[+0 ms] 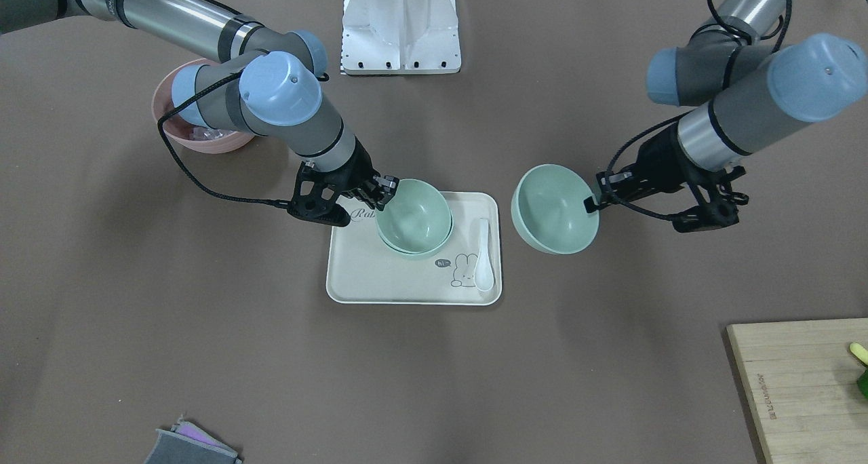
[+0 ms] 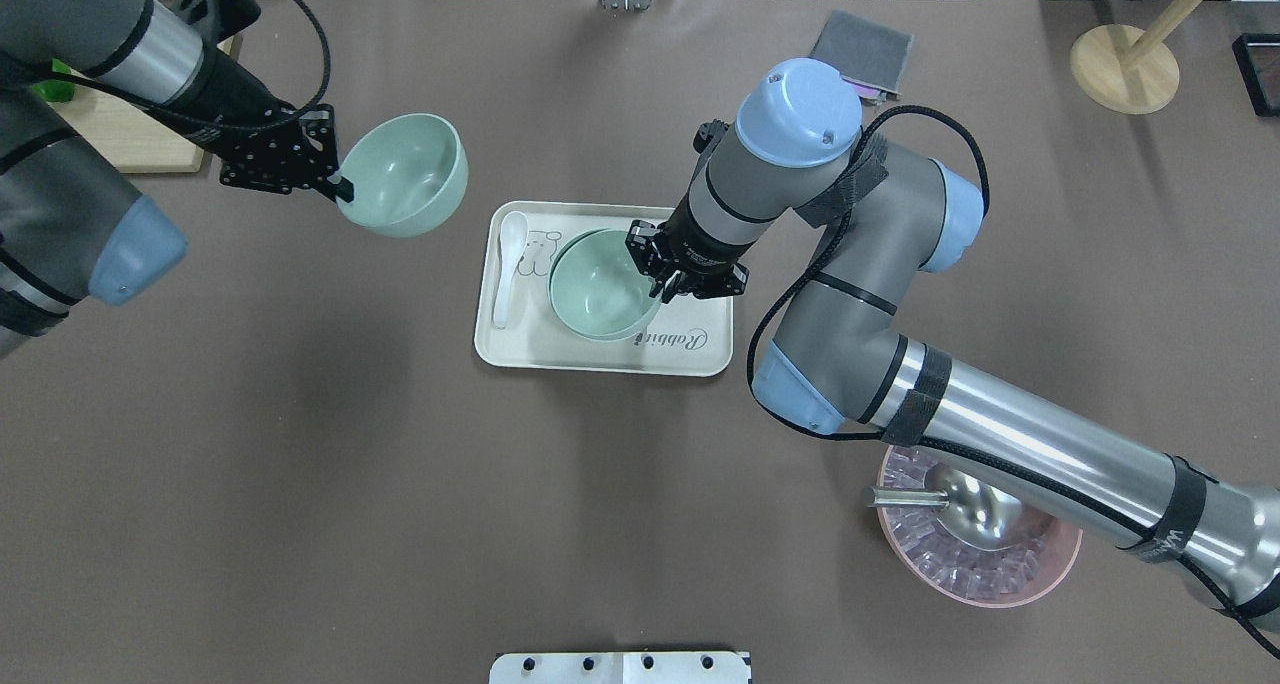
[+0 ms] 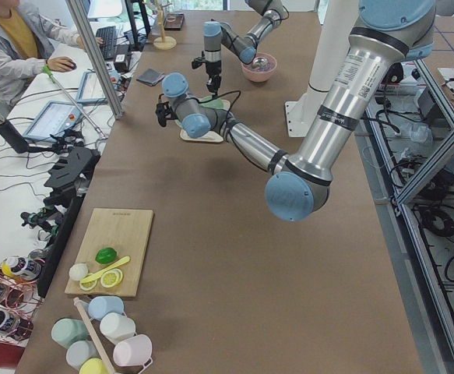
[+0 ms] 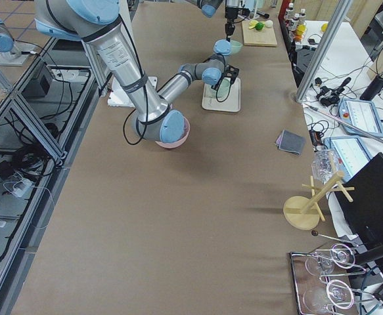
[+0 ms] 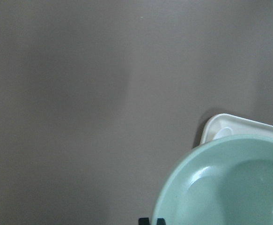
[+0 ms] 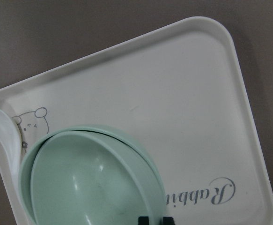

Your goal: Stack green bowls together

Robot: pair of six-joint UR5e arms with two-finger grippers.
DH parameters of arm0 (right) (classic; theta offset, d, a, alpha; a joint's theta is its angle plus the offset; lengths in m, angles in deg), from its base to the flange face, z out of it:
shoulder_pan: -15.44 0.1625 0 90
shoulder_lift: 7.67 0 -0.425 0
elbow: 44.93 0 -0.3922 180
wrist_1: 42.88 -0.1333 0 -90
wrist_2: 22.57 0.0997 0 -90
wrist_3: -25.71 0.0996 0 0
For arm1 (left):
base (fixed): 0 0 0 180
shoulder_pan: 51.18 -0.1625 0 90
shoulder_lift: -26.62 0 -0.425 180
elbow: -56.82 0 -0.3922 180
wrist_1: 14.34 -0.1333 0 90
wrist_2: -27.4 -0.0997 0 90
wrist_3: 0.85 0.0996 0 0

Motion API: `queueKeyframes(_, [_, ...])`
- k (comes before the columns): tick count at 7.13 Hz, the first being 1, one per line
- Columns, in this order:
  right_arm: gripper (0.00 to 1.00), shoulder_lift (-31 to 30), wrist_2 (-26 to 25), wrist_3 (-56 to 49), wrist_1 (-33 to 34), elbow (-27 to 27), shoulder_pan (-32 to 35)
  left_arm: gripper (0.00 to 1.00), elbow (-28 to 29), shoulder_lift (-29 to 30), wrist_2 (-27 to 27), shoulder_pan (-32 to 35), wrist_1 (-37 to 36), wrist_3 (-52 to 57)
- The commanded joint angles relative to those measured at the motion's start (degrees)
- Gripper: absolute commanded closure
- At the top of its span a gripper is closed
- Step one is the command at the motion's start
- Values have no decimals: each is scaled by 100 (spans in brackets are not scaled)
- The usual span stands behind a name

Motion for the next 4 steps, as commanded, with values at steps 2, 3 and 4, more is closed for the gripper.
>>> queueKeyframes(2, [0, -12, 71, 38, 2, 57, 296, 100, 75, 813, -548, -732, -1, -1012])
queueKeyframes(3, [0, -143, 638, -75, 10, 136, 699, 100, 214, 945, -776, -865, 8, -1040])
queueKeyframes(4, [0, -510, 1305, -381, 19, 406, 1094, 100, 364, 1008, -822, -892, 34, -1023])
